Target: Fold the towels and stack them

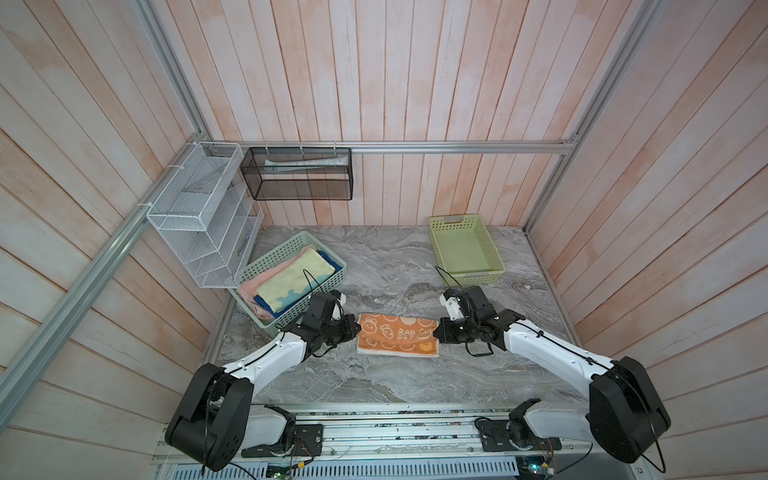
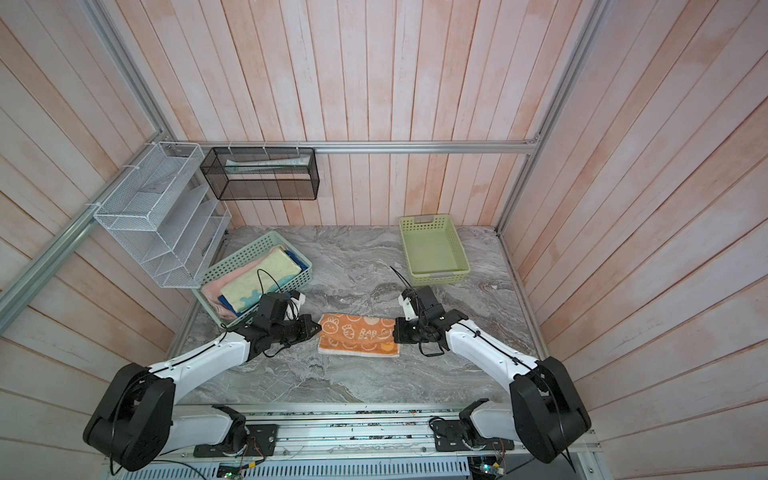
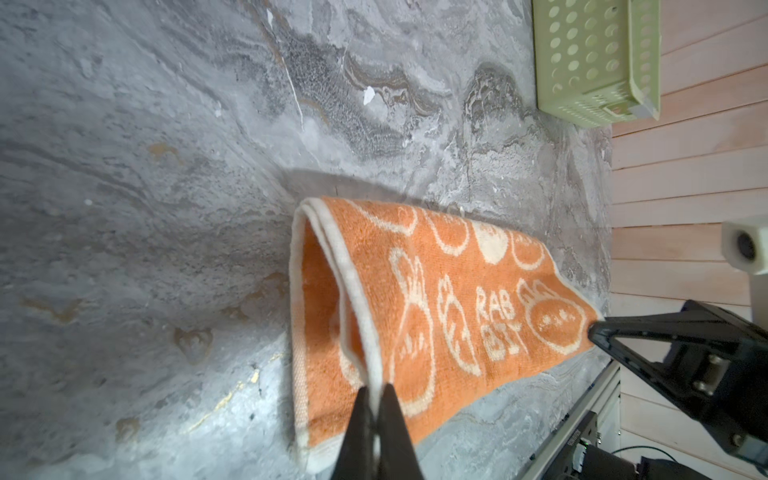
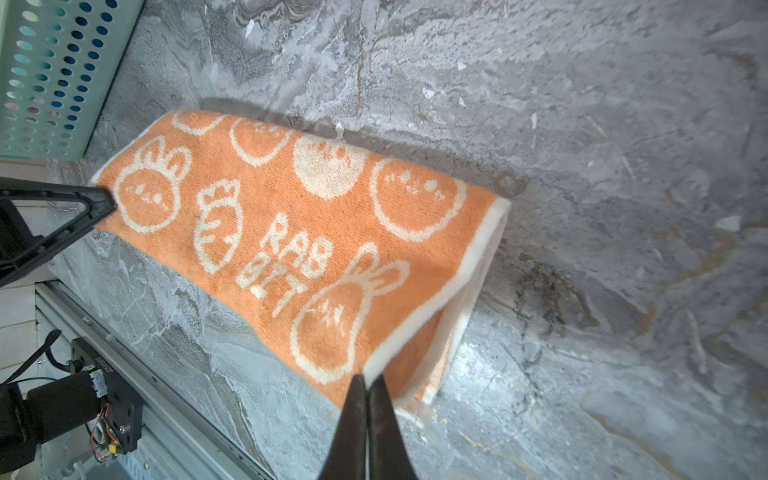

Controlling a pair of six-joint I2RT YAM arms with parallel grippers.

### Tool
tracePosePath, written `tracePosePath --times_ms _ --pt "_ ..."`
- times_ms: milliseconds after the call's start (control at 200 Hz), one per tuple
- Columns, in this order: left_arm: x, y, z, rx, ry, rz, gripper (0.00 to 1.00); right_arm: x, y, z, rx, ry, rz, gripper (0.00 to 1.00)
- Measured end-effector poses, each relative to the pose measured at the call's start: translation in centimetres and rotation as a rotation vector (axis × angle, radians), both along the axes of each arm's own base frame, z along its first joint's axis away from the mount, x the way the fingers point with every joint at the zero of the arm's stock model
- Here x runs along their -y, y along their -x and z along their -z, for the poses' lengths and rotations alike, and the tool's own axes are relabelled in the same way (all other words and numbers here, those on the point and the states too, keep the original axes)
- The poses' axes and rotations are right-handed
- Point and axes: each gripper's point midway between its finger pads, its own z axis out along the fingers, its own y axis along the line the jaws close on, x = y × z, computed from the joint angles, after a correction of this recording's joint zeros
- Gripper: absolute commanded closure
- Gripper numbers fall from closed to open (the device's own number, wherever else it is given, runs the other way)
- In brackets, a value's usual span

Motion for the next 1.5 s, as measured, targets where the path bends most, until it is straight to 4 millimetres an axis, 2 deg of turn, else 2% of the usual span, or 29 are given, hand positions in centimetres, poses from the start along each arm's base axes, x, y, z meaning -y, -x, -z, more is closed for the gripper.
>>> tracePosePath --times_ms 155,245,320,380,420,495,700,785,895,1070,1250,1325,1415,1500 --pt "0.3 1.0 -1.2 0.009 0.014 0.015 1.0 0.3 0.4 -0.9 0.016 -0.004 0.0 1.0" --pt "0.3 1.7 -1.2 0.004 0.031 0.017 1.0 0.6 0.8 -0.6 0.013 -0.004 0.001 1.0" --pt "0.0 2.6 0.0 -0.034 0.025 0.013 0.84 1.0 1.8 0.9 -0.023 0.007 0.005 0.99" --pt "-0.3 3.6 1.6 -0.087 0.017 0.005 0.67 1.5 2.8 2.2 -0.064 0.021 0.008 0.81" --pt "-0.5 4.2 2.4 -0.119 0.009 0.002 0.61 1.7 3.3 2.9 -0.085 0.034 0.007 0.71" --pt "-0.8 4.8 3.5 -0.165 -0.012 -0.003 0.55 2.1 3.8 3.4 -0.108 0.051 0.016 0.65" --pt "-1.4 4.3 4.0 -0.194 -0.03 -0.023 0.48 2.6 2.8 2.7 -0.075 0.099 0.028 0.64" --pt "-1.4 3.1 3.5 -0.198 -0.007 -0.028 0.48 2.3 2.2 2.3 -0.061 0.1 0.028 0.64" --pt "-1.0 1.8 3.5 -0.205 0.024 -0.02 0.48 2.0 1.8 2.8 -0.073 0.111 0.018 0.64" --pt "0.1 1.6 4.9 -0.257 0.064 0.023 0.48 1.1 2.1 4.1 -0.098 0.131 -0.02 0.64" --pt "1.9 0.6 4.7 -0.26 0.133 0.077 0.49 0.6 1.7 4.5 -0.088 0.123 -0.037 0.64" --pt "2.7 0.4 4.8 -0.26 0.144 0.098 0.56 0.4 1.6 4.4 -0.076 0.121 -0.044 0.64" --pt "3.2 0.4 5.1 -0.271 0.144 0.107 0.77 0.4 1.5 4.4 -0.063 0.122 -0.057 0.64" --pt "3.2 0.7 5.6 -0.296 0.133 0.099 0.9 0.3 1.4 4.3 -0.053 0.121 -0.065 0.64"
